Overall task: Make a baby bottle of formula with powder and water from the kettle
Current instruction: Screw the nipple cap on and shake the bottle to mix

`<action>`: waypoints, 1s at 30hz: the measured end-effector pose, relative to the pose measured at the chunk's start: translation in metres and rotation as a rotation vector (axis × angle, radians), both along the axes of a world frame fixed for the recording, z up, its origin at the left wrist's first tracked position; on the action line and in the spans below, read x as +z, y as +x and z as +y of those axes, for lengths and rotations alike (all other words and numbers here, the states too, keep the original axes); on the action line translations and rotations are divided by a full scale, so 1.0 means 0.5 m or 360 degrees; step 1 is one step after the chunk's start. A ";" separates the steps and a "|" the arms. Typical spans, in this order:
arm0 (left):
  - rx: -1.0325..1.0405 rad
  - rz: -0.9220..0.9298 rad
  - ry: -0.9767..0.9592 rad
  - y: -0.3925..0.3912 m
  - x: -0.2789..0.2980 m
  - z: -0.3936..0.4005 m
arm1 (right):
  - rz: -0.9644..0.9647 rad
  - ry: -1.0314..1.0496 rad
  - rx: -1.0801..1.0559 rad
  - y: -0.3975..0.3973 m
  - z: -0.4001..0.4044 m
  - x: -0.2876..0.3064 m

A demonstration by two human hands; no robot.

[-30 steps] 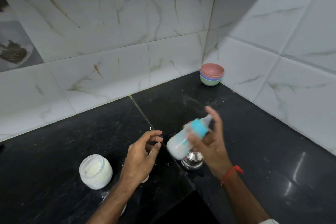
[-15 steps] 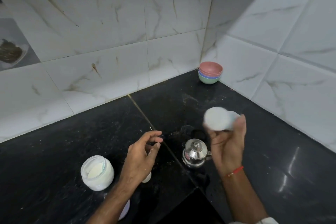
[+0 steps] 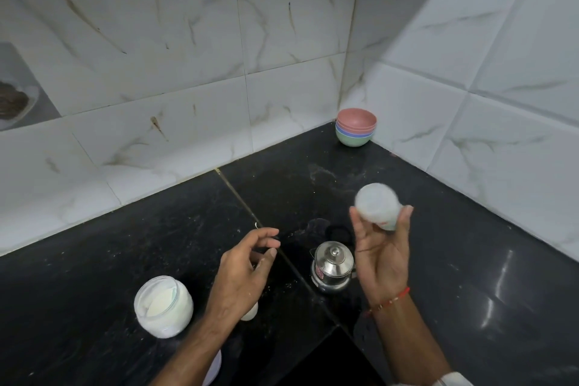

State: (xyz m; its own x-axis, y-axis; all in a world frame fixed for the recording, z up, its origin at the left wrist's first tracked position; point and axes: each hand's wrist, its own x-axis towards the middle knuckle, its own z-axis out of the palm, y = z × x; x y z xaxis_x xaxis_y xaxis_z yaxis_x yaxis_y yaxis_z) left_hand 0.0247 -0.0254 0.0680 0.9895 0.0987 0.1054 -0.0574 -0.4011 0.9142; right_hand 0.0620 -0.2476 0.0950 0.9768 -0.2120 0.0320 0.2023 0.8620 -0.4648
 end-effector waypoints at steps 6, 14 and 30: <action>-0.0030 0.0020 0.0045 0.005 -0.004 -0.007 | -0.0596 -0.1661 0.0776 -0.035 0.008 -0.009; 0.0009 -0.0006 -0.0011 -0.003 -0.013 -0.009 | 0.0032 -0.0322 0.0051 -0.002 -0.014 -0.008; 0.0045 0.0004 0.0021 -0.003 -0.009 -0.018 | -0.0502 -0.1341 0.0705 -0.025 -0.021 -0.004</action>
State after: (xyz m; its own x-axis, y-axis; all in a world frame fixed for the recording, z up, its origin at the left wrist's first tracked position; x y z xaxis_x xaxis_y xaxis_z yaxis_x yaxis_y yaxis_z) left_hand 0.0232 -0.0346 0.0633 0.9866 0.1255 0.1046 -0.0436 -0.4147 0.9089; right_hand 0.0493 -0.2582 0.0932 0.8832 0.3798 0.2750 0.1618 0.3035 -0.9390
